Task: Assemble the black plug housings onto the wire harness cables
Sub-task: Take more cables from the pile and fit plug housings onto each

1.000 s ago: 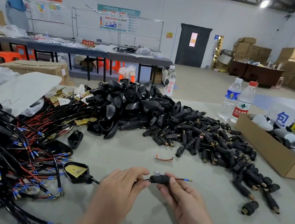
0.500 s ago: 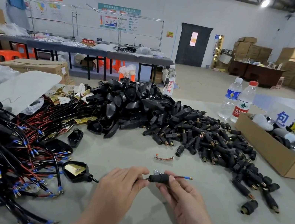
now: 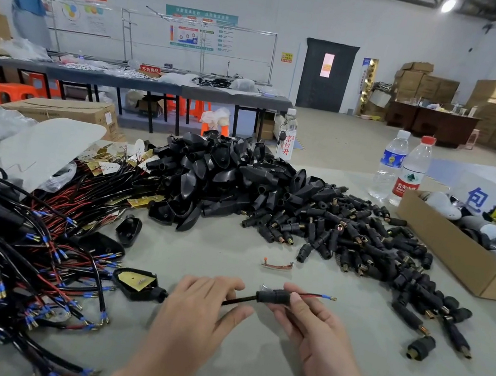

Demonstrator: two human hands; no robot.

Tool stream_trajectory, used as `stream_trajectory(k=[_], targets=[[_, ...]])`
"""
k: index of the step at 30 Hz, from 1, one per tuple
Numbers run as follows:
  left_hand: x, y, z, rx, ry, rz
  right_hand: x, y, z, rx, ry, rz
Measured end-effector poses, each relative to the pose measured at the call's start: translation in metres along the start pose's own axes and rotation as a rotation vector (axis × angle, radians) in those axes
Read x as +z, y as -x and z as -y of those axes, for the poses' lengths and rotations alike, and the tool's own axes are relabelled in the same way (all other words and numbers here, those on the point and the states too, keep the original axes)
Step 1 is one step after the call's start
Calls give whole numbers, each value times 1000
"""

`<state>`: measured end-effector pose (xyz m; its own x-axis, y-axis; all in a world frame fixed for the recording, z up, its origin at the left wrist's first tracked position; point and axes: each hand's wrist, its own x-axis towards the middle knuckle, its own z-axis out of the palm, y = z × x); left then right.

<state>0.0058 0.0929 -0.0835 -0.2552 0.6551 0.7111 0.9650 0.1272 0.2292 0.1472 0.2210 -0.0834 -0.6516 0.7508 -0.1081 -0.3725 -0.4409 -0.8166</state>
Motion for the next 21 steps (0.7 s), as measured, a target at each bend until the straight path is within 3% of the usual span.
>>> stream_trajectory(k=[6, 10, 21], targets=[[-2, 1, 7, 8, -23, 95, -1, 0, 2, 6, -24, -3], [-1, 0, 2, 32, -13, 82, 3, 4, -3, 60, 29, 71], [-2, 1, 11, 23, -137, 79, 4, 3, 0, 37, -28, 65]])
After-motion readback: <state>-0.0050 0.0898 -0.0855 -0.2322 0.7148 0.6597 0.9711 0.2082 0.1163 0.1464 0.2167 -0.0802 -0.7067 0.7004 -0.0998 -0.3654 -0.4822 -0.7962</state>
